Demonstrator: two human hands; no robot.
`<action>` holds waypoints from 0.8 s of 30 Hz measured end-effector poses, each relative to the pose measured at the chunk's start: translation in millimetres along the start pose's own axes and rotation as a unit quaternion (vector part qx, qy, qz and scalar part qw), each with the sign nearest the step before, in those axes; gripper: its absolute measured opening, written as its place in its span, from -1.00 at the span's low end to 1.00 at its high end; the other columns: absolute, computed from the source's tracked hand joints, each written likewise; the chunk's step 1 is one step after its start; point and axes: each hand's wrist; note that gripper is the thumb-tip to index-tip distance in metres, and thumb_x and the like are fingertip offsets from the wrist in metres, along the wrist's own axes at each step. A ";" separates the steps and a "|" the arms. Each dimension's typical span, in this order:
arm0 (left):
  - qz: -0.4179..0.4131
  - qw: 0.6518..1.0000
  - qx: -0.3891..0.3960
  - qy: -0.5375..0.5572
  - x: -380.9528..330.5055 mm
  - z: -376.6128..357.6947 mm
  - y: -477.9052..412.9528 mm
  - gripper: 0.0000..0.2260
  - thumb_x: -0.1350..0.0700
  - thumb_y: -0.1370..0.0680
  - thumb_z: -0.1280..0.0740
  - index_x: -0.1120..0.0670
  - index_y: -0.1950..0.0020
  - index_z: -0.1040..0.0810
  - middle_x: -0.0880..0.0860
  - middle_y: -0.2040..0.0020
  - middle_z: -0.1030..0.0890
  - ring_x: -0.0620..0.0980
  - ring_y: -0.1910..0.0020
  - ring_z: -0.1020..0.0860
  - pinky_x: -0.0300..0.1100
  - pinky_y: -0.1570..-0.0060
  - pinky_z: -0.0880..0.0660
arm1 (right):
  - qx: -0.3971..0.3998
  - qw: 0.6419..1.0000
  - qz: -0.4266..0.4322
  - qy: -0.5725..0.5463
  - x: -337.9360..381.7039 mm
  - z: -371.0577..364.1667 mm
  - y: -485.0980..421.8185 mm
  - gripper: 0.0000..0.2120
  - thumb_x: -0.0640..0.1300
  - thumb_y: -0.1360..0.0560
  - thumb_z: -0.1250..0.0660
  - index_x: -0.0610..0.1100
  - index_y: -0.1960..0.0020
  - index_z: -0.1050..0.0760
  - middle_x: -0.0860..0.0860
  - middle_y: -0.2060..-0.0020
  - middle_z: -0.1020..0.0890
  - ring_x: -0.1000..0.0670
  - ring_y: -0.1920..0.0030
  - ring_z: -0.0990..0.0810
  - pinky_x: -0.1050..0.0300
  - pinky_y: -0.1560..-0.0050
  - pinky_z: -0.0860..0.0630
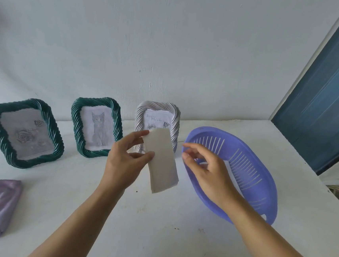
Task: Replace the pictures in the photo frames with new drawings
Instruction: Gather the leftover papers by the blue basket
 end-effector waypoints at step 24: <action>-0.069 0.994 0.067 -0.054 -21.1 -48.6 -7.7 -0.74 0.05 -0.55 -0.44 -0.20 -0.19 -0.56 -0.09 -0.03 -0.62 -0.12 0.11 -0.57 -0.23 0.10 -0.55 | -0.107 0.968 -0.158 -0.163 -7.2 30.0 -1.9 -0.83 -0.26 -0.53 -0.32 -0.07 -0.01 -0.65 -0.10 0.07 -0.72 -0.26 -0.07 -0.63 -0.21 -0.06 -0.54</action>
Point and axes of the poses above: each hand's wrist, its own y-axis away from the middle knuckle, its own z-axis out of the back of the hand, x = y × z
